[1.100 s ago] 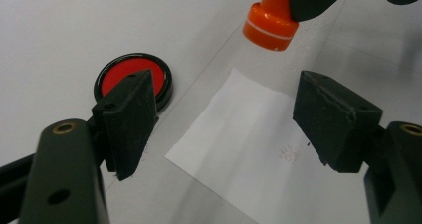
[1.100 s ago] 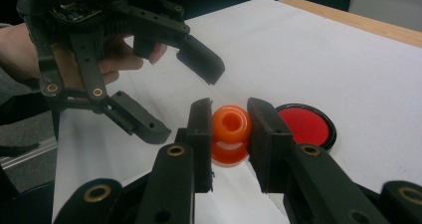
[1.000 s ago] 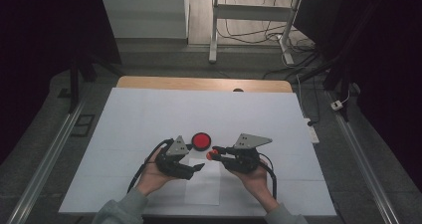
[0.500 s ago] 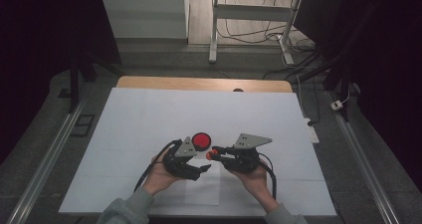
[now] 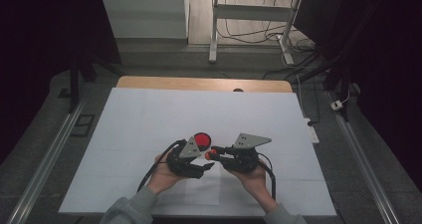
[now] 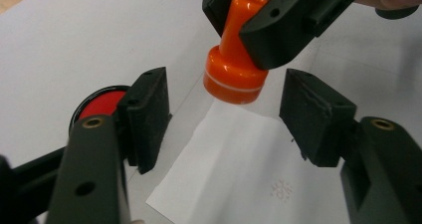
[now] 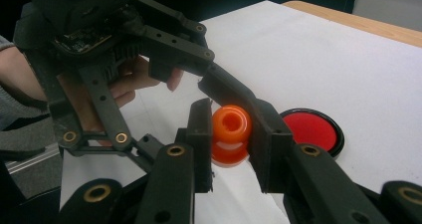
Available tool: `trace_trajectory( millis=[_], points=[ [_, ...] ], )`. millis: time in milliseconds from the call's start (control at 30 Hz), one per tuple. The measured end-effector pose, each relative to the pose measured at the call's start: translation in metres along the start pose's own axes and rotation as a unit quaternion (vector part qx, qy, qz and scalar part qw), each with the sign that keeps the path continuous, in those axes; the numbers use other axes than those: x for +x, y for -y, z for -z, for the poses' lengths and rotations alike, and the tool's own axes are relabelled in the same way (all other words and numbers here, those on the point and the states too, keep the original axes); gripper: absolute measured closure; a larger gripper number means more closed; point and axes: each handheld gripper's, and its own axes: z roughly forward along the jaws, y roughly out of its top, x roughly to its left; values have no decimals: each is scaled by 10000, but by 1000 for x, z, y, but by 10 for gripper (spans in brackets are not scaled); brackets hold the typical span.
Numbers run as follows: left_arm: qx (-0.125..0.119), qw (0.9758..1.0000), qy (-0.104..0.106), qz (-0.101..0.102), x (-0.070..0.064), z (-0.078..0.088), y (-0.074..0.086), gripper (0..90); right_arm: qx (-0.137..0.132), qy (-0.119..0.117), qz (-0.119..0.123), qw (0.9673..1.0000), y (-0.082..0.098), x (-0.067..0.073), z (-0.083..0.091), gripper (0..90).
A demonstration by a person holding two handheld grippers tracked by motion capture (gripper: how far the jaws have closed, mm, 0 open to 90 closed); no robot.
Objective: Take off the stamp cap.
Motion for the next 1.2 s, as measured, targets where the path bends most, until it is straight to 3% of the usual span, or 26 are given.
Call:
trace_trajectory(
  millis=[767,1200],
  points=[
    [156,9998,38,-154,1,-3,1,570,30,-28,-11,10000,1,1,-2,729],
    [204,9995,20,-245,0,-4,1,622,12,-35,-35,10000,1,0,-3,729]
  ],
)
